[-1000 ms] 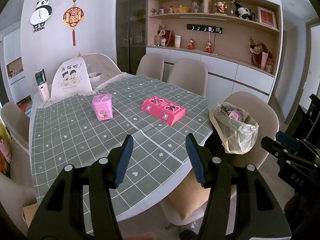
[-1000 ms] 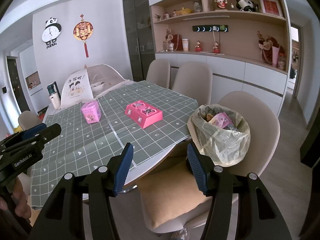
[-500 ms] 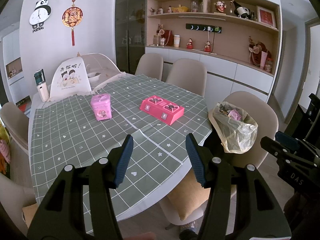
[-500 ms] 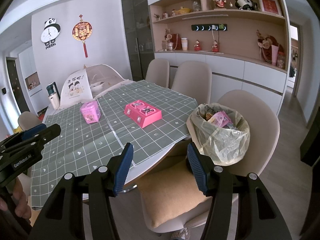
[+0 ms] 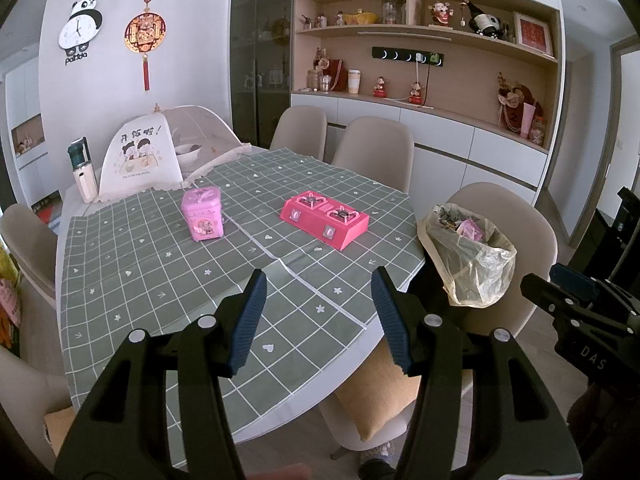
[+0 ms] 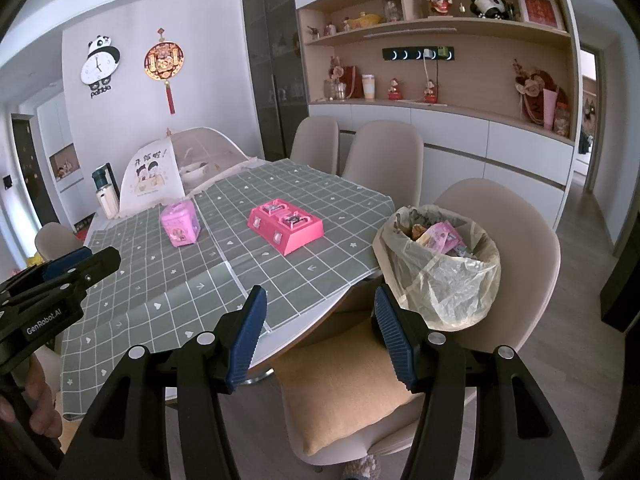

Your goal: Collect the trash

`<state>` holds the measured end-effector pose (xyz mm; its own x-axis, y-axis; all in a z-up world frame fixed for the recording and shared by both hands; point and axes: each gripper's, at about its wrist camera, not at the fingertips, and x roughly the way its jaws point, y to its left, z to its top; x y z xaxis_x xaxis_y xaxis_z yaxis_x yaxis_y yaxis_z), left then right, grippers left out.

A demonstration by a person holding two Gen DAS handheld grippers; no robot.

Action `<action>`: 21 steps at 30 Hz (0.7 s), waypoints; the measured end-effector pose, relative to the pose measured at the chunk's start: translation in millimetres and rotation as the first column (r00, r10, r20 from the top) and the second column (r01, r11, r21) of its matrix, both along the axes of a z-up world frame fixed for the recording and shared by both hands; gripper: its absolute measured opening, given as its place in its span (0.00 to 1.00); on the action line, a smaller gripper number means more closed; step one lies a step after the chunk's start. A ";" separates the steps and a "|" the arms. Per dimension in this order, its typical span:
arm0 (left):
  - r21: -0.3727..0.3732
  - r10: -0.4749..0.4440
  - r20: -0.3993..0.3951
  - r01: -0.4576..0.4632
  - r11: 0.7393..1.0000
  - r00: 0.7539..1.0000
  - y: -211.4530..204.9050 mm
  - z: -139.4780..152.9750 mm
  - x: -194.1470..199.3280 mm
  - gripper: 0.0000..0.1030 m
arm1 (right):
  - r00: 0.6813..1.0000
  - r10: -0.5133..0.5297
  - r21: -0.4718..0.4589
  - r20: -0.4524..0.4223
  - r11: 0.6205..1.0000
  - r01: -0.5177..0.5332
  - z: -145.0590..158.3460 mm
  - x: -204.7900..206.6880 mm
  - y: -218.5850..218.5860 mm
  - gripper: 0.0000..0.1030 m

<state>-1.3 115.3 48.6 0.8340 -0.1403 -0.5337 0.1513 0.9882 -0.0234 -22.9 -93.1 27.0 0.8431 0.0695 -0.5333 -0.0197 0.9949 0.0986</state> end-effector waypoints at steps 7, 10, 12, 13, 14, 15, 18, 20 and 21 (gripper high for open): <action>-0.002 0.000 -0.003 0.000 1.000 1.000 0.3 0.1 0.3 0.50 | 1.000 0.001 -0.001 0.000 1.000 -0.001 0.4 0.4 0.2 0.52; -0.002 0.000 -0.004 0.000 1.000 1.000 1.4 -0.8 1.3 0.50 | 1.000 0.000 0.001 0.000 1.000 0.000 0.2 0.6 0.5 0.52; -0.001 0.000 -0.007 0.000 1.000 1.000 2.0 -1.8 2.2 0.50 | 1.000 0.000 0.000 0.000 1.000 0.000 0.4 0.5 1.1 0.52; 0.000 0.002 -0.009 -0.002 1.000 1.000 2.1 -2.6 2.6 0.50 | 1.000 0.001 -0.001 0.000 1.000 -0.001 0.4 0.5 1.1 0.52; 0.001 0.002 -0.010 -0.002 1.000 1.000 2.7 -3.4 3.6 0.50 | 1.000 0.001 0.000 -0.001 1.000 -0.001 0.3 0.6 1.0 0.52; 0.002 0.003 -0.013 -0.003 1.000 1.000 2.9 -4.3 4.2 0.50 | 1.000 0.001 0.001 -0.002 1.000 -0.001 1.0 0.5 1.8 0.52; 0.000 0.006 -0.020 -0.006 1.000 1.000 4.5 -6.5 6.2 0.50 | 1.000 0.002 -0.001 -0.004 1.000 -0.002 -1.5 0.1 2.8 0.52; 0.000 0.008 -0.022 -0.008 1.000 1.000 5.0 -7.4 6.2 0.50 | 1.000 0.003 -0.002 -0.006 1.000 -0.003 -3.3 -0.6 3.0 0.52; 0.000 0.007 -0.023 -0.007 1.000 1.000 6.4 -6.7 8.0 0.50 | 1.000 0.002 -0.002 -0.007 1.000 -0.002 -4.4 -0.2 3.6 0.52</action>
